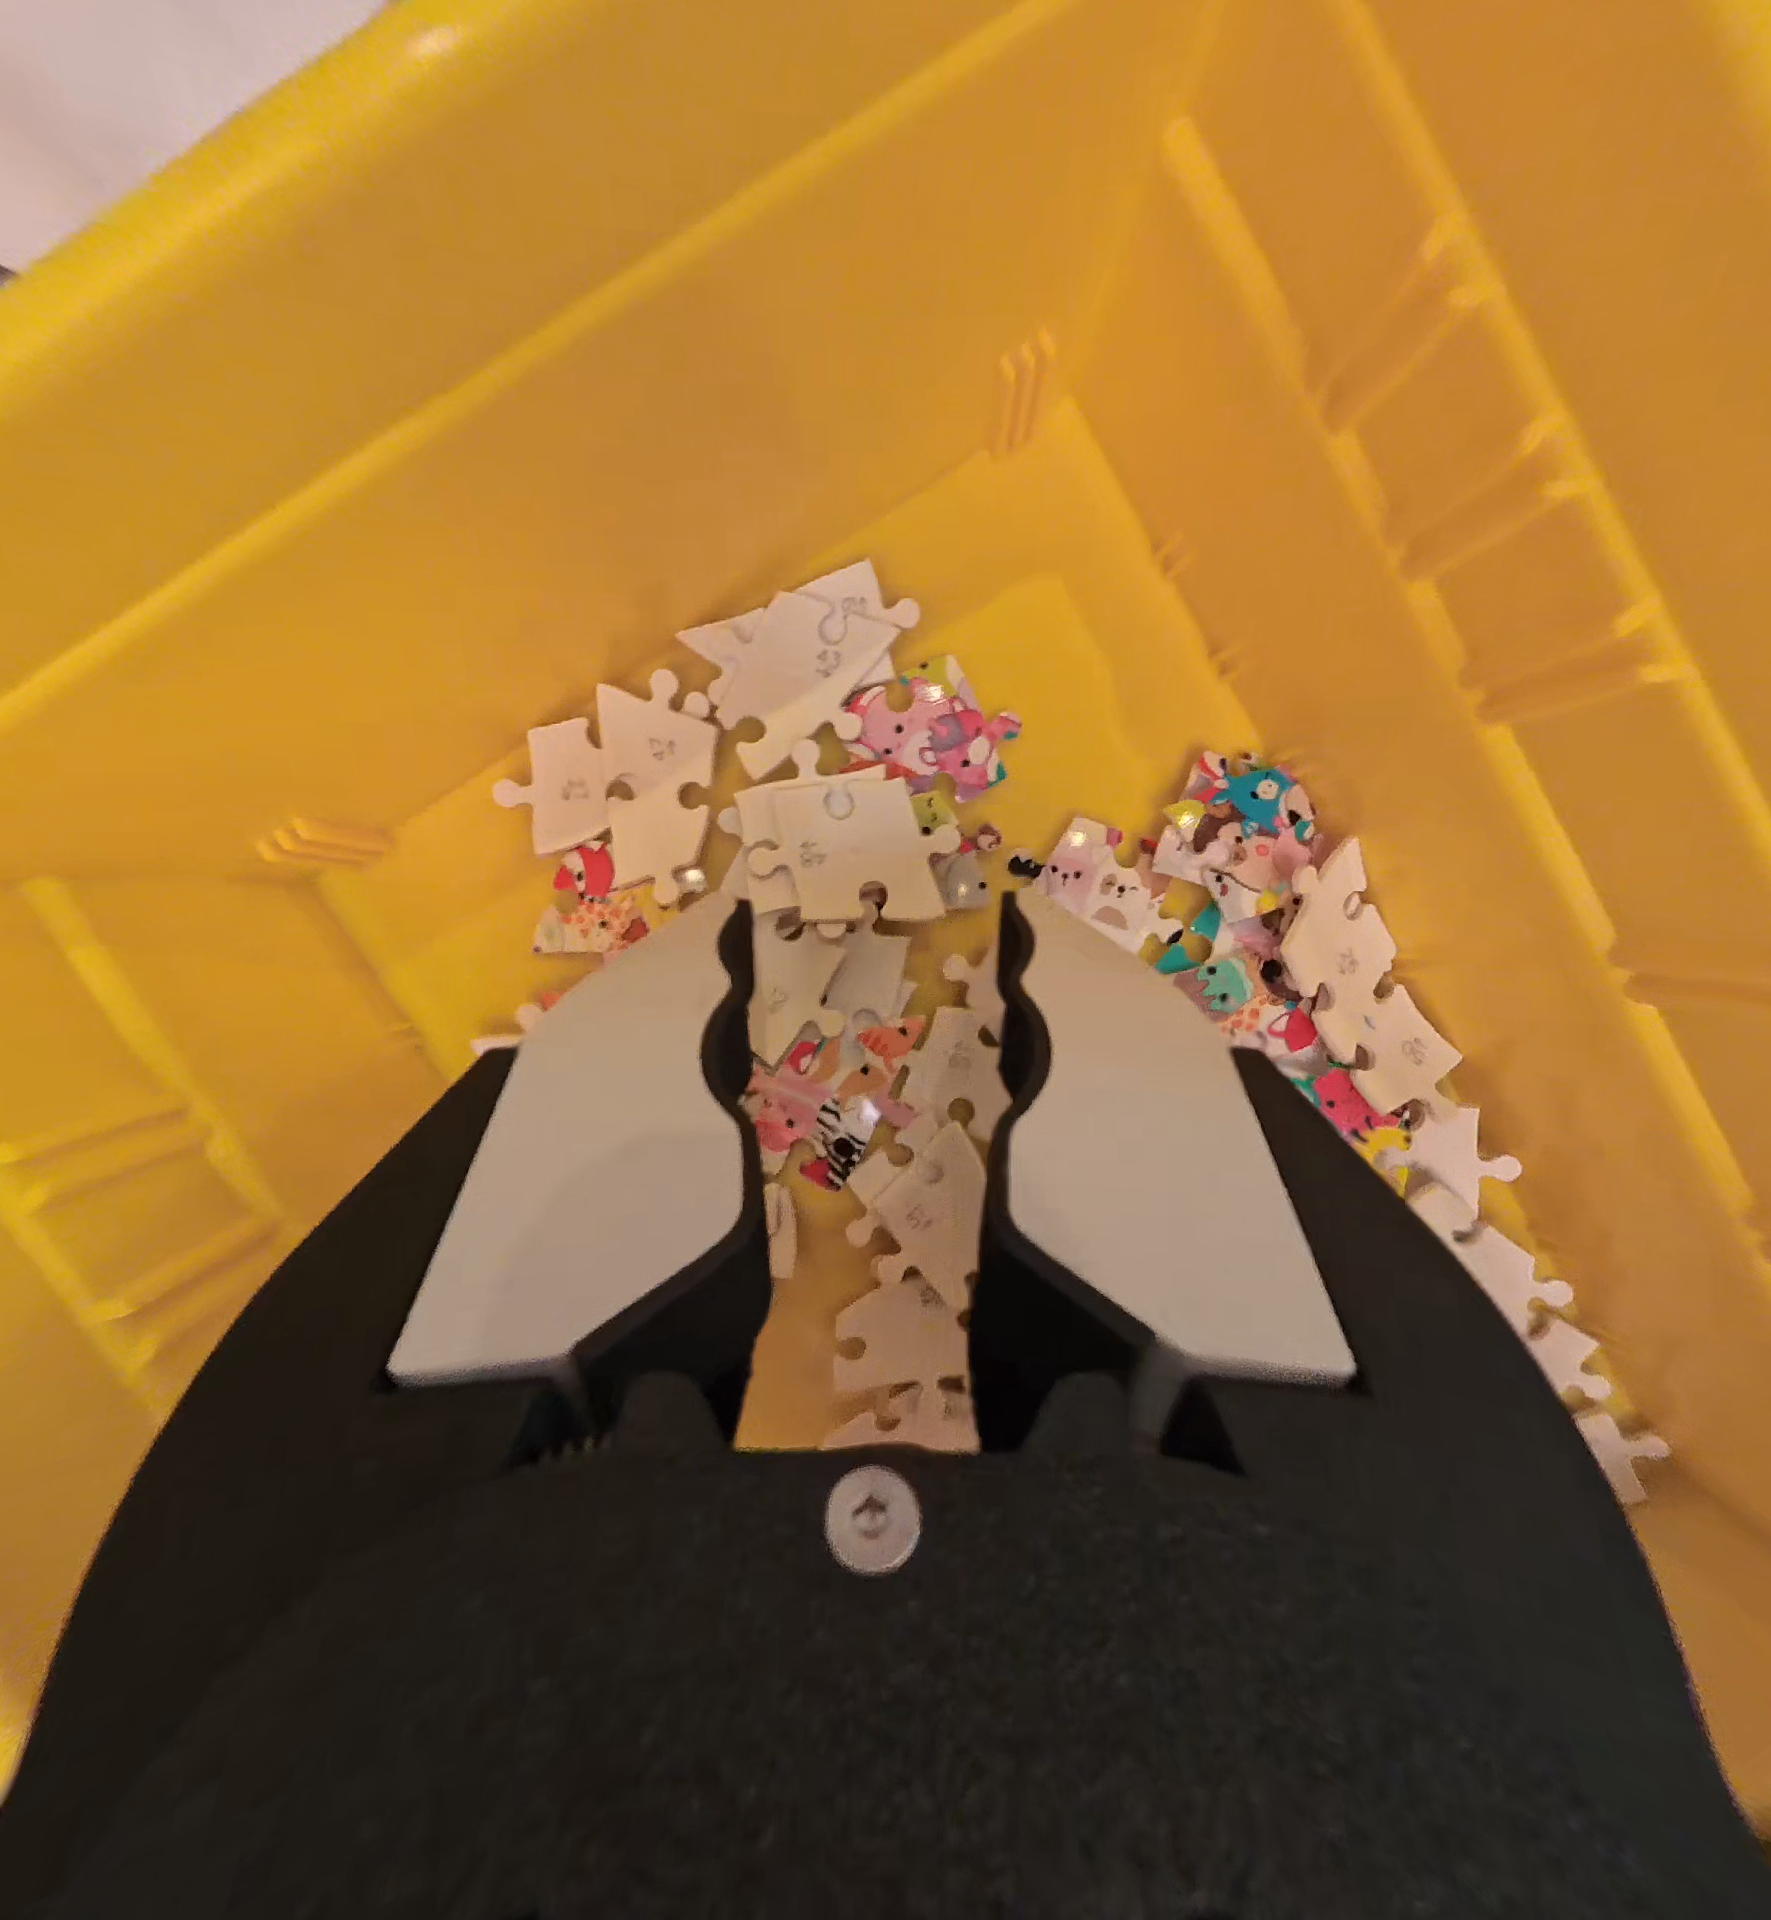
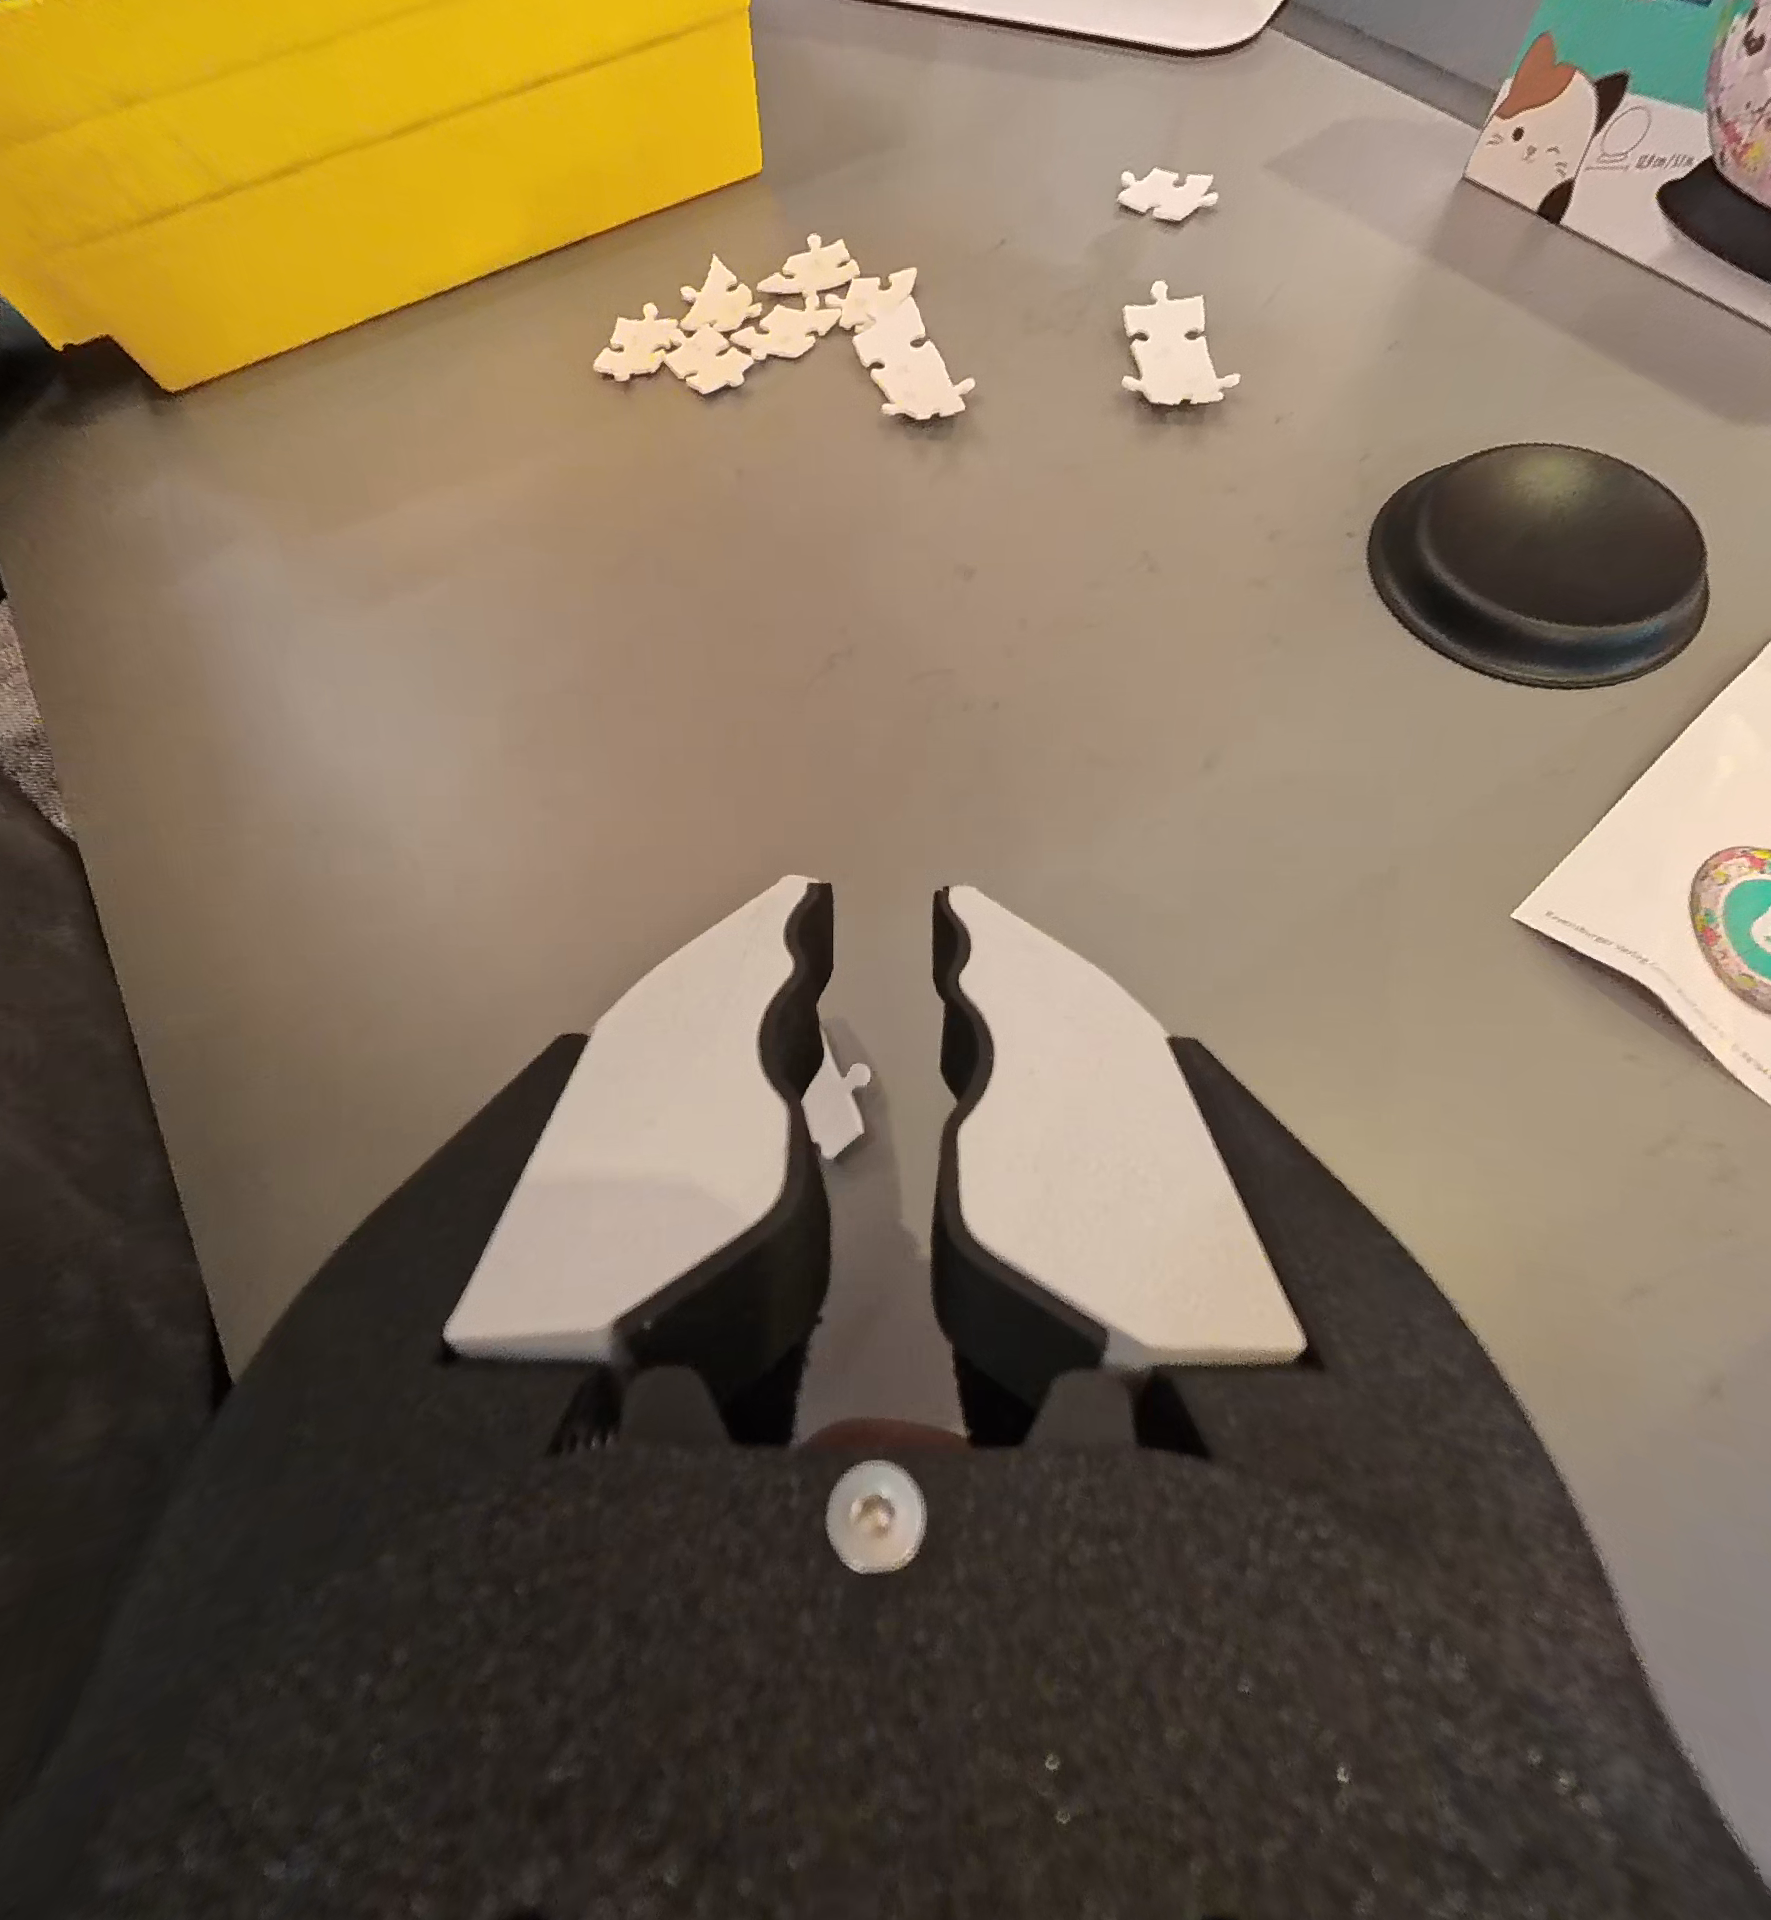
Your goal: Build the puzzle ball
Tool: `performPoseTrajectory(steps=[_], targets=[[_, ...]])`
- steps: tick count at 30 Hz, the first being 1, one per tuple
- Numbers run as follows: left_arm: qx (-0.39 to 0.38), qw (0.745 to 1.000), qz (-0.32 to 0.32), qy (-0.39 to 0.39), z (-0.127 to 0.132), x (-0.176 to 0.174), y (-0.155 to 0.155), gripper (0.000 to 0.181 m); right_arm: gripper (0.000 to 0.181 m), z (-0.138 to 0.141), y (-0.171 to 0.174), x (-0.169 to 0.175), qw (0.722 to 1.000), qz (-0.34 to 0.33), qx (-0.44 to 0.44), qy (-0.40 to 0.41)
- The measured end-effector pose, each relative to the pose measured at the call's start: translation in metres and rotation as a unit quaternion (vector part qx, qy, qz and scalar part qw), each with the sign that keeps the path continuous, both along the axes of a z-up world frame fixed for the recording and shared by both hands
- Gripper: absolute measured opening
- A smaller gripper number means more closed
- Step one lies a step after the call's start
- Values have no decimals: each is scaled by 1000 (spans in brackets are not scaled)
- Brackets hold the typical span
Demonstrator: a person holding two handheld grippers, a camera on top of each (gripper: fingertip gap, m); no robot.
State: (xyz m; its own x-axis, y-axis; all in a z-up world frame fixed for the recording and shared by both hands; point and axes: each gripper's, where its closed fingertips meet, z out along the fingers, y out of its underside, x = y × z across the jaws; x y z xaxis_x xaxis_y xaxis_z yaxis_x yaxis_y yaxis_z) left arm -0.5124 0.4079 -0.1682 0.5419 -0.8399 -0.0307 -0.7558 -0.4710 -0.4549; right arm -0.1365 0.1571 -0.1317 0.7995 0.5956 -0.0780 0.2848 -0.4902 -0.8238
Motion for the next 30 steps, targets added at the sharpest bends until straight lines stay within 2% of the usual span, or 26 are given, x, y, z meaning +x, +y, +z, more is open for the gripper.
performPoseTrajectory(steps=[3, 4, 6, 7, 12, 20, 26, 30], targets=[[-3, 1000, 7, 12, -11, 1, 2, 54, 18, -2, -1, 1, 1000, -2, 1, 2], [-3, 1000, 6, 18, -14, 1, 3, 52, 18, -2, -2, 1, 1000, -3, 0, 3], [0, 1000, 3, 25, -17, 2, 2, 35, 18, -3, -2, 1, 1000, -3, -1, 5], [6, 1000, 3, 25, -17, 2, 2, 28, 18, -3, -2, 1, 1000, -3, 0, 4], [31, 999, 8, 27, -4, -5, -5, 28, 18, -2, -3, 3, 1000, -5, 2, 5], [39, 998, 33, 32, 10, -25, -43, 28, 18, -1, -6, 2, 1000, -6, 8, 9], [71, 997, 37, -2, 37, -24, -53, 28, 18, 1, -7, 0, 1000, 1, 13, 9], [113, 992, -22, -56, 74, 0, -67, 28, 18, 6, -10, 0, 1000, 3, 25, 10]])
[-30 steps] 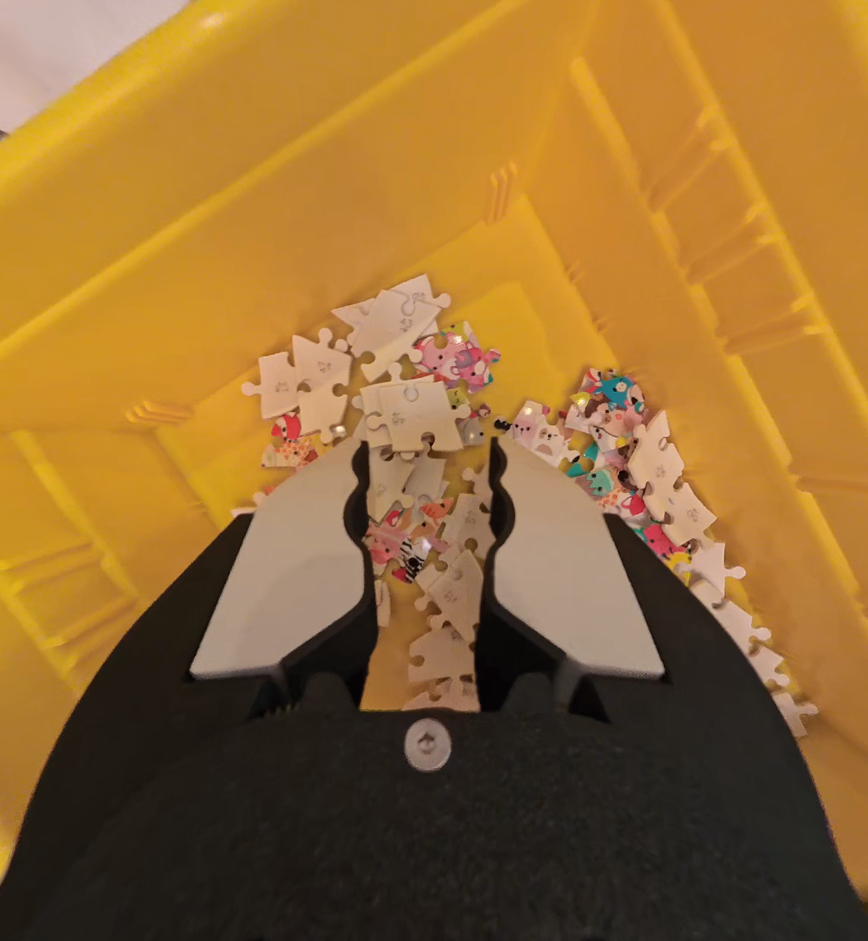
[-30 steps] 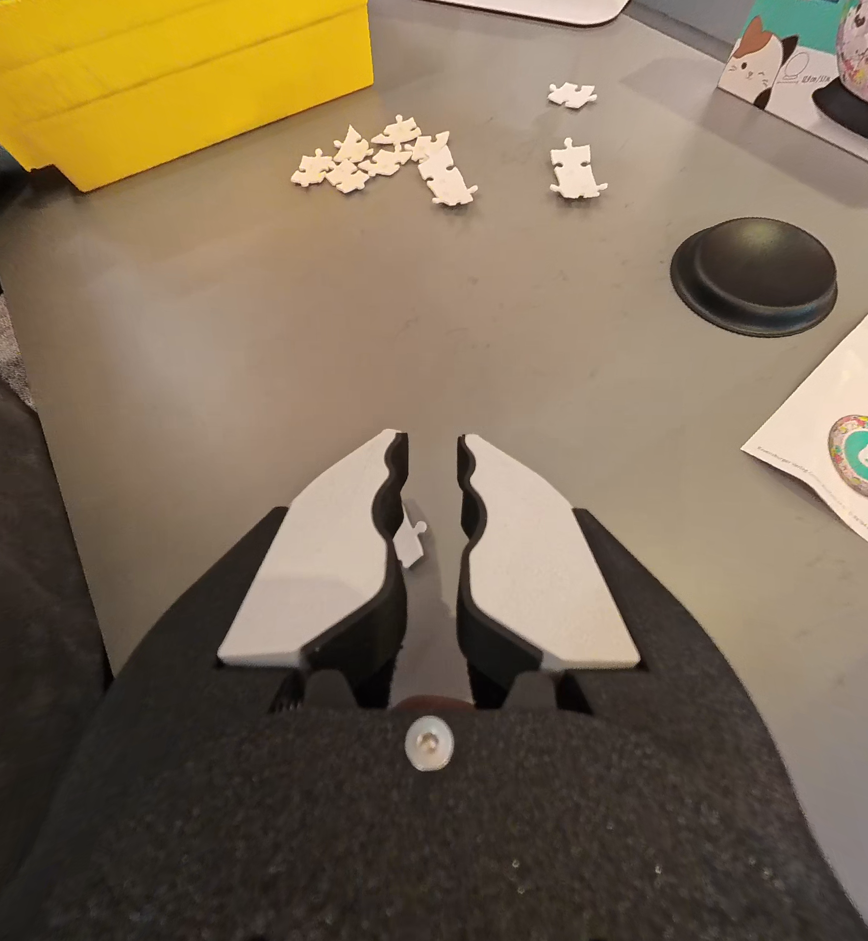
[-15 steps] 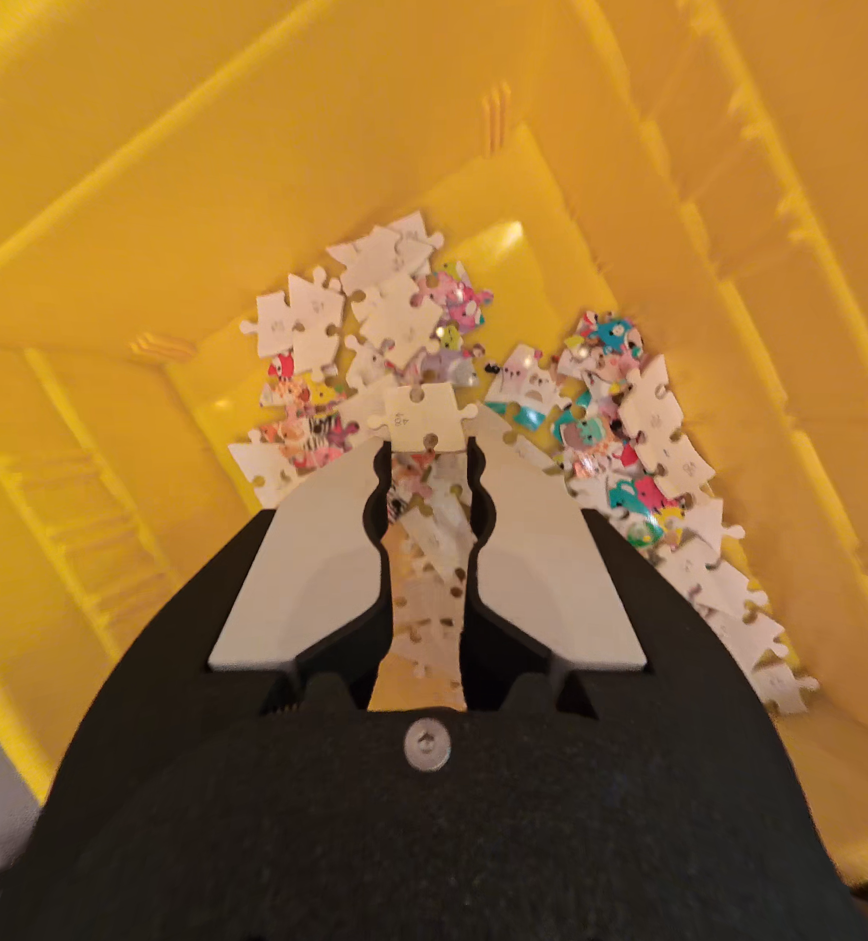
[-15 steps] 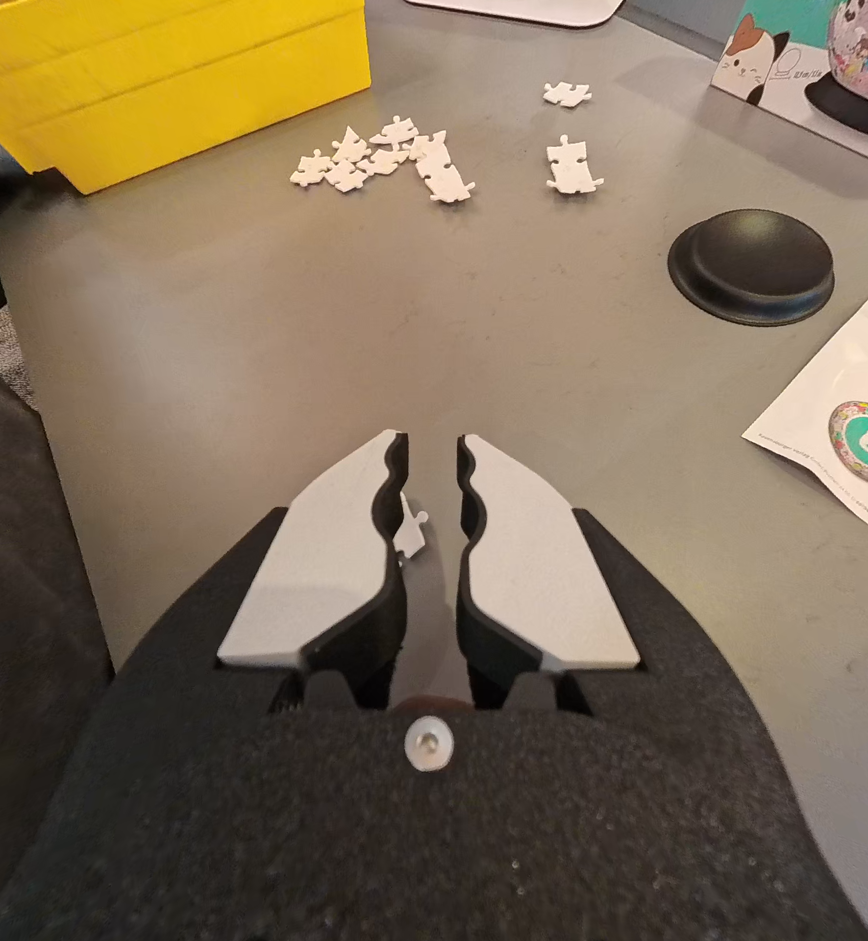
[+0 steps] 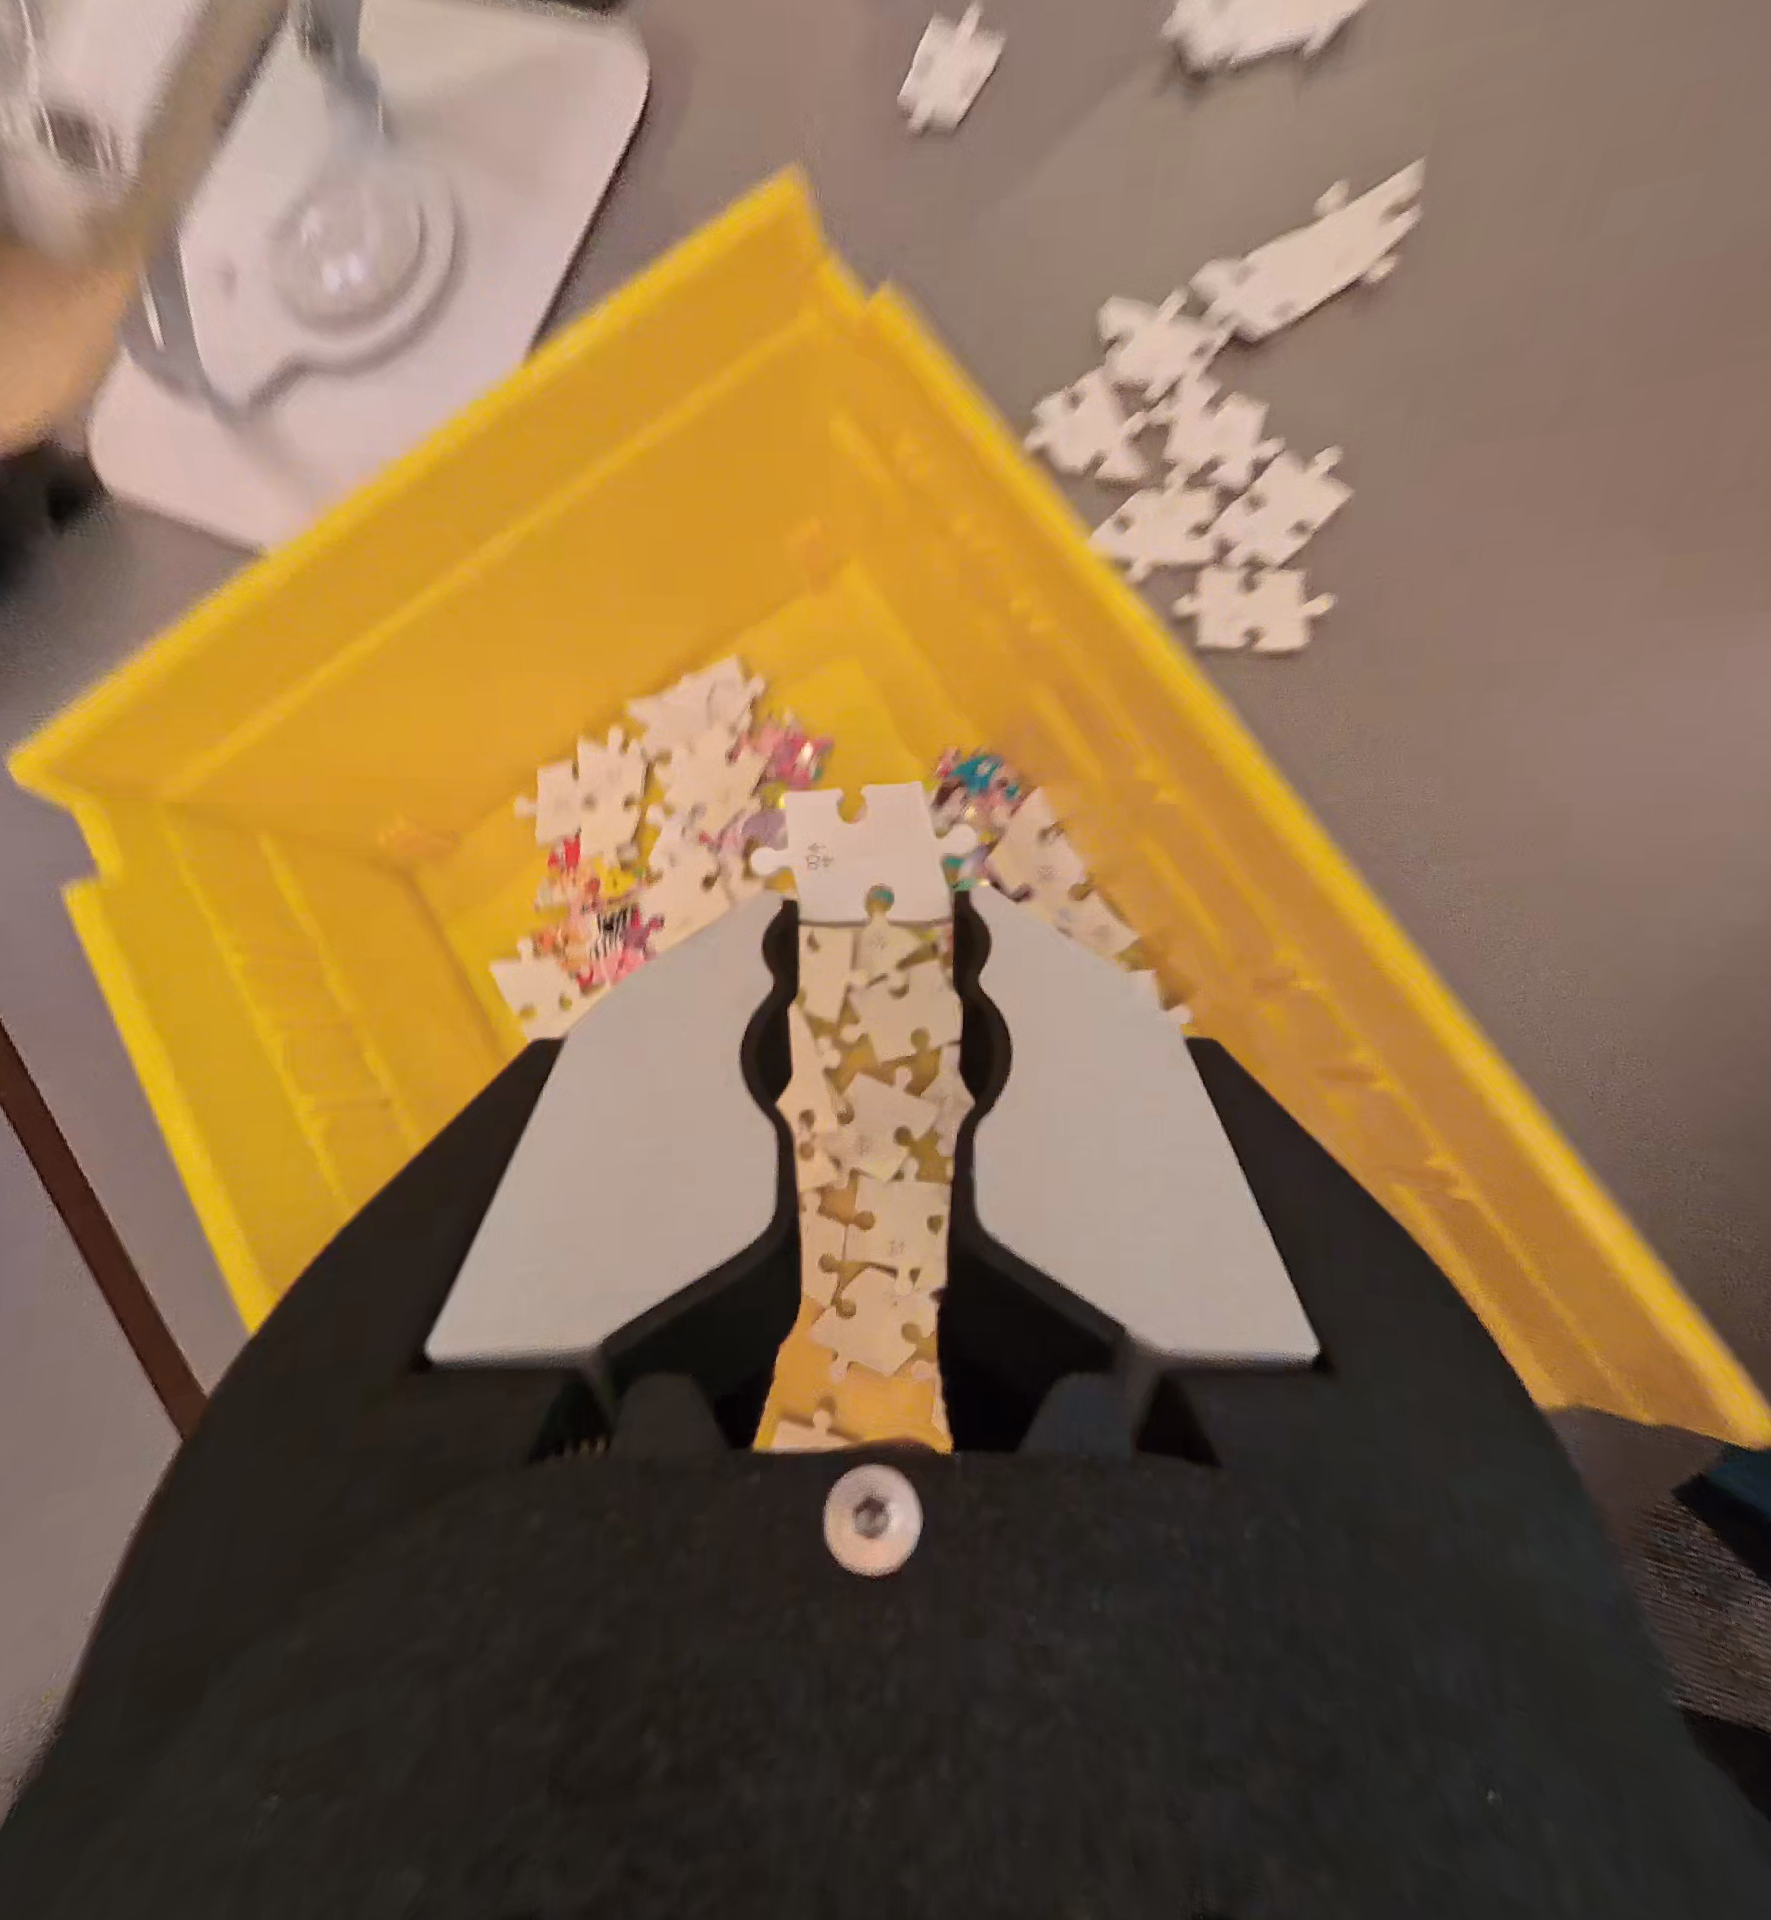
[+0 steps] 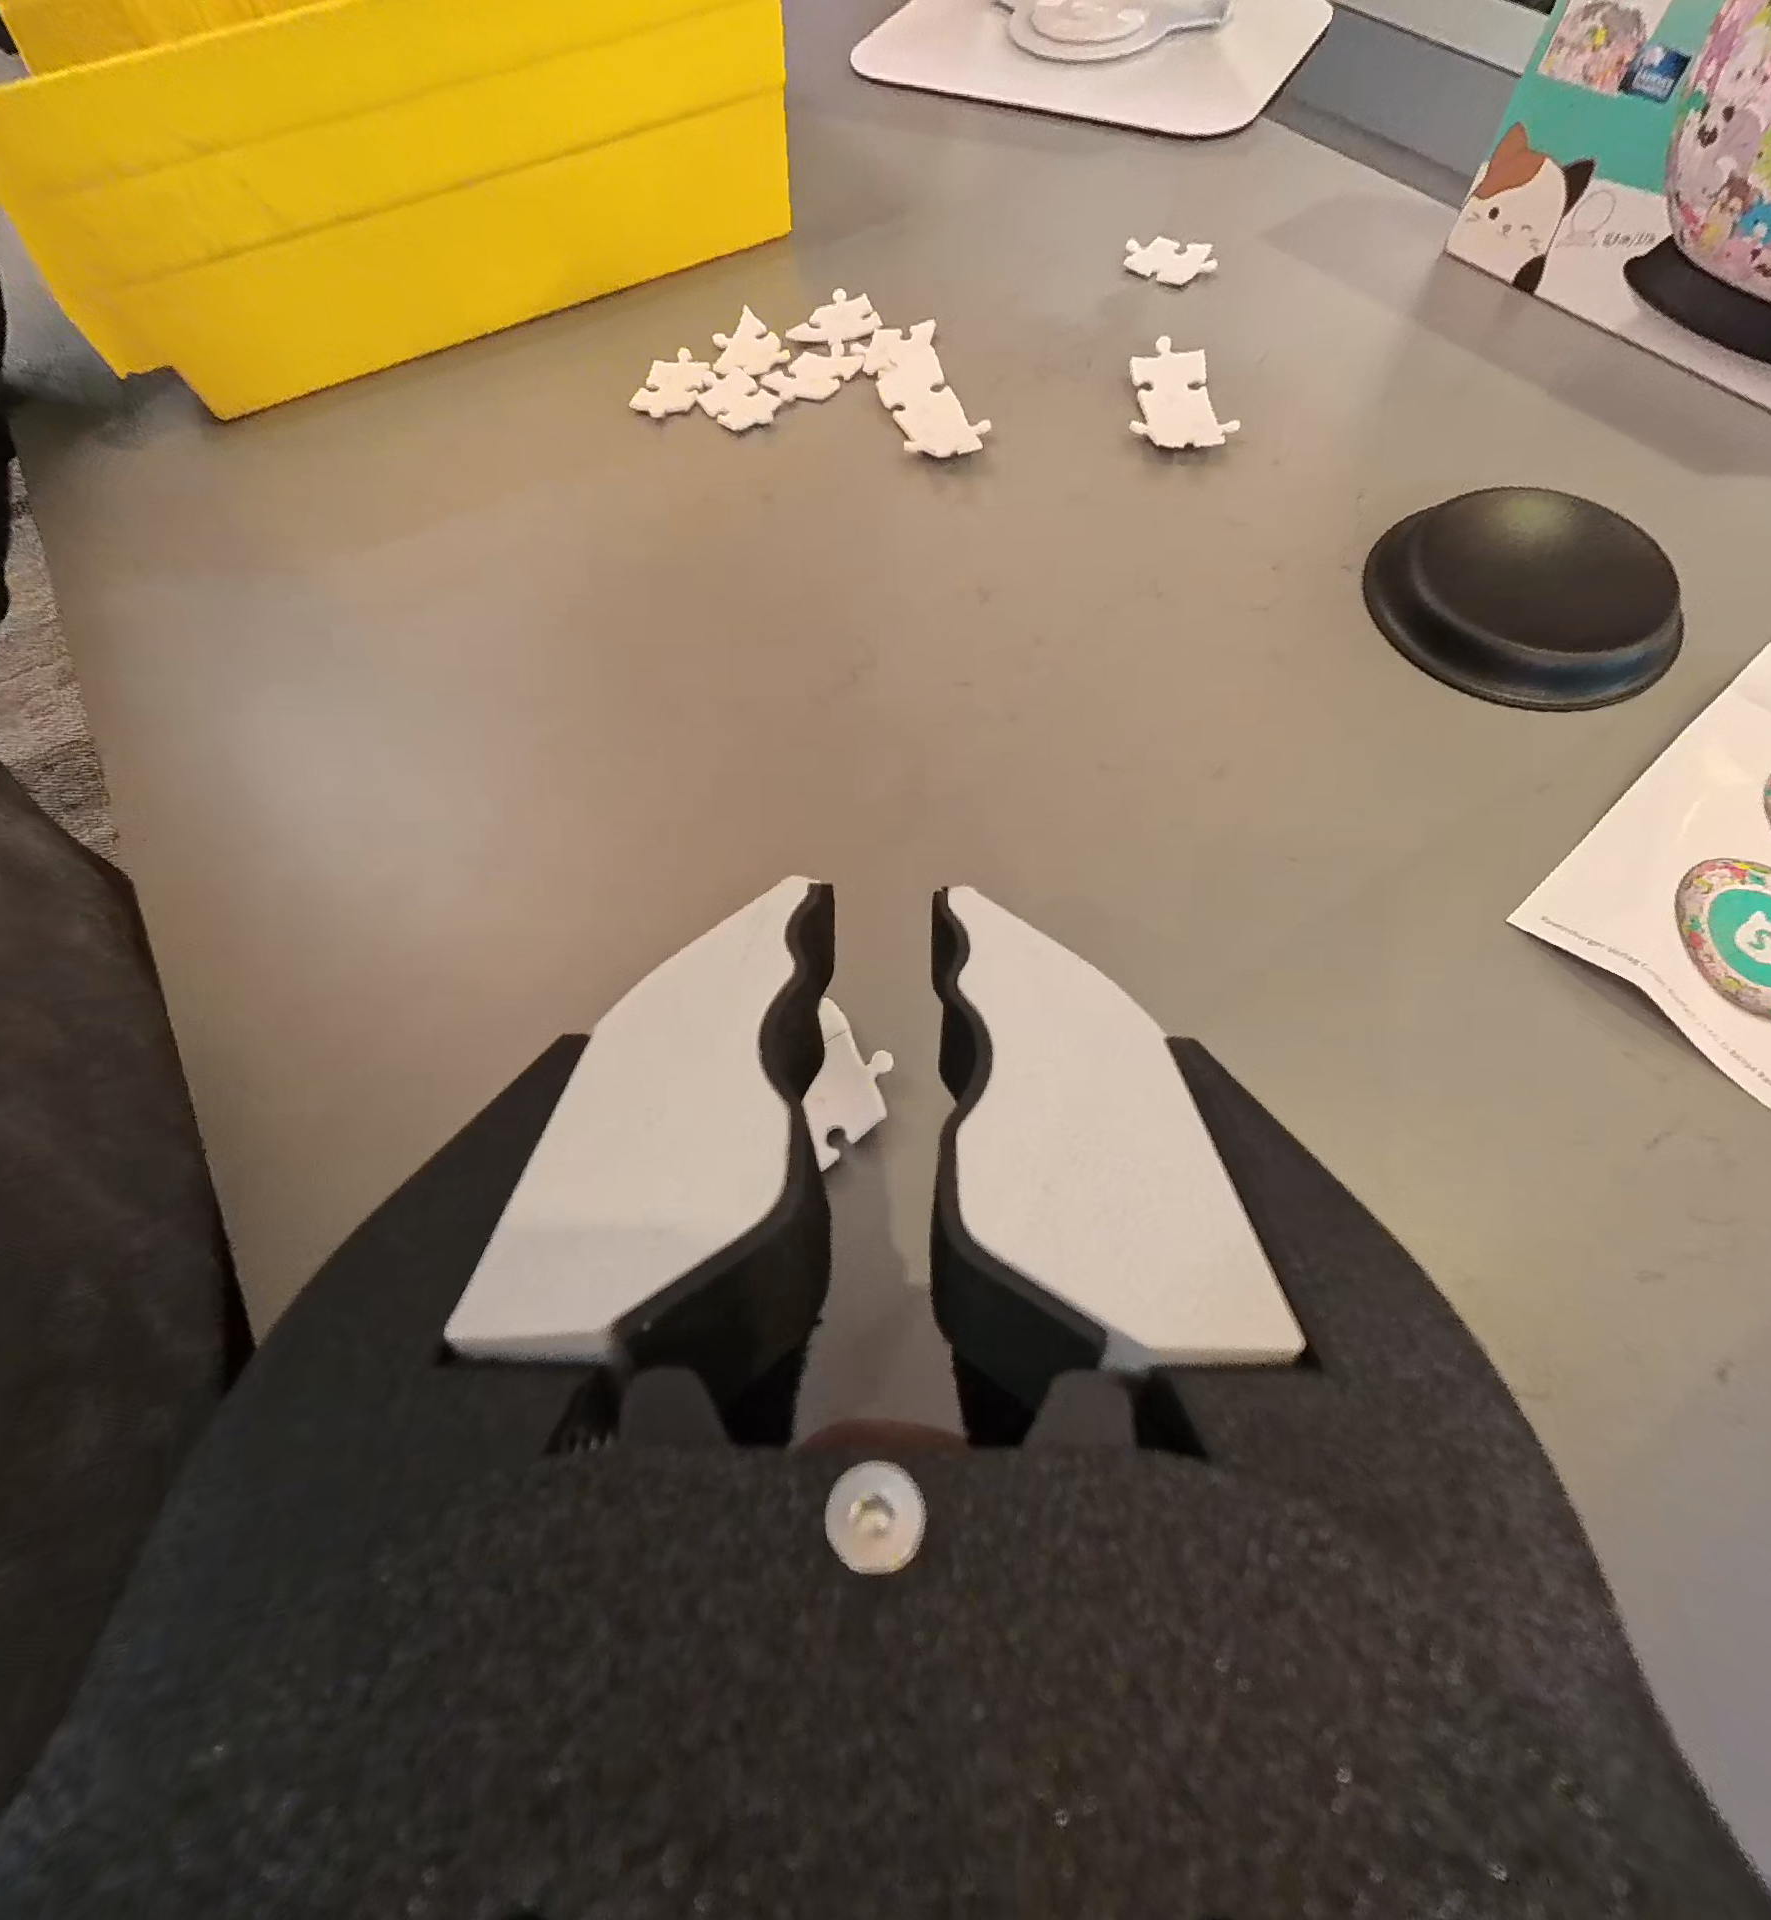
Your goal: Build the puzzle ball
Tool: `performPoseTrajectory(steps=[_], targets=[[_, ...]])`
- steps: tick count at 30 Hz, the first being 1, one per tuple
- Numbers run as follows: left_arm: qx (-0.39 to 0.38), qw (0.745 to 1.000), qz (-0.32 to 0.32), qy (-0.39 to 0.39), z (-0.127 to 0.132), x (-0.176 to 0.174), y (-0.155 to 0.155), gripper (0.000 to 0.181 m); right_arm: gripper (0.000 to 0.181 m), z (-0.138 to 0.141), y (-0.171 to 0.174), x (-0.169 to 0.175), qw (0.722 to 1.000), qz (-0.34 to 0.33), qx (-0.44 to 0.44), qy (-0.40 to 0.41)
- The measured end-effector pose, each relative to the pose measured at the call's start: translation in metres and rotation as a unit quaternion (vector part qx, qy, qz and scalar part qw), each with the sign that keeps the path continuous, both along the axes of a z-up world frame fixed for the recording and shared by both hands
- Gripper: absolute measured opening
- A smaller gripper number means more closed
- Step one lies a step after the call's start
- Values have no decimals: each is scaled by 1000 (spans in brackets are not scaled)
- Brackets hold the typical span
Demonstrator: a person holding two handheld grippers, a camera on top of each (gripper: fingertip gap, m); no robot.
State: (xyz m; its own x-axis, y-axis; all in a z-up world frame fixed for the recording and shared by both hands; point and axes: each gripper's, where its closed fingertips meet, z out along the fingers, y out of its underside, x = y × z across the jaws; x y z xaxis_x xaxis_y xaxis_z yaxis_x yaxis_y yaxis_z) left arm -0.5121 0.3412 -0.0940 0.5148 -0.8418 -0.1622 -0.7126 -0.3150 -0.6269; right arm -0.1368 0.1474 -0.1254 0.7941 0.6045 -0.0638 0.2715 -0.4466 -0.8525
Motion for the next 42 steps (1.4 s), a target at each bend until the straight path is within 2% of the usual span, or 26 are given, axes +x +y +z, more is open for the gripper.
performPoseTrajectory(steps=[6, 9, 11, 14, 17, 20, 24, 29, 33, 38, 42], targets=[[29, 996, -85, -21, 52, 41, -41, 28, 18, 8, -3, 0, 1000, 5, 24, 12], [32, 993, -109, -18, 62, 68, -62, 28, 17, 10, -3, -2, 999, 12, 40, 15], [32, 995, -96, 5, 58, 82, -68, 28, 17, 10, -3, -1, 999, 13, 50, 16], [35, 998, -41, 28, 51, 95, -72, 28, 17, 11, -6, 3, 998, 11, 64, 25], [13, 1000, -11, 2, 41, 114, -86, 27, 17, 14, -9, 8, 997, 7, 76, 34], [-8, 1000, 14, -11, 19, 130, -90, 27, 17, 16, -9, 13, 996, 3, 77, 53], [-36, 998, 43, -14, -16, 146, -80, 27, 16, 15, -13, 13, 995, 7, 72, 63], [-59, 993, 82, -53, -37, 169, -52, 27, 16, 11, -17, 11, 996, 7, 69, 57], [-44, 994, 99, -13, -54, 170, -29, 27, 16, 13, -18, 14, 996, 4, 71, 60], [-29, 996, 85, 15, -66, 176, -2, 27, 16, 11, -17, 13, 996, 5, 65, 67], [9, 990, 118, 72, -67, 171, 33, 27, 16, 8, -17, 9, 996, 12, 61, 61]])
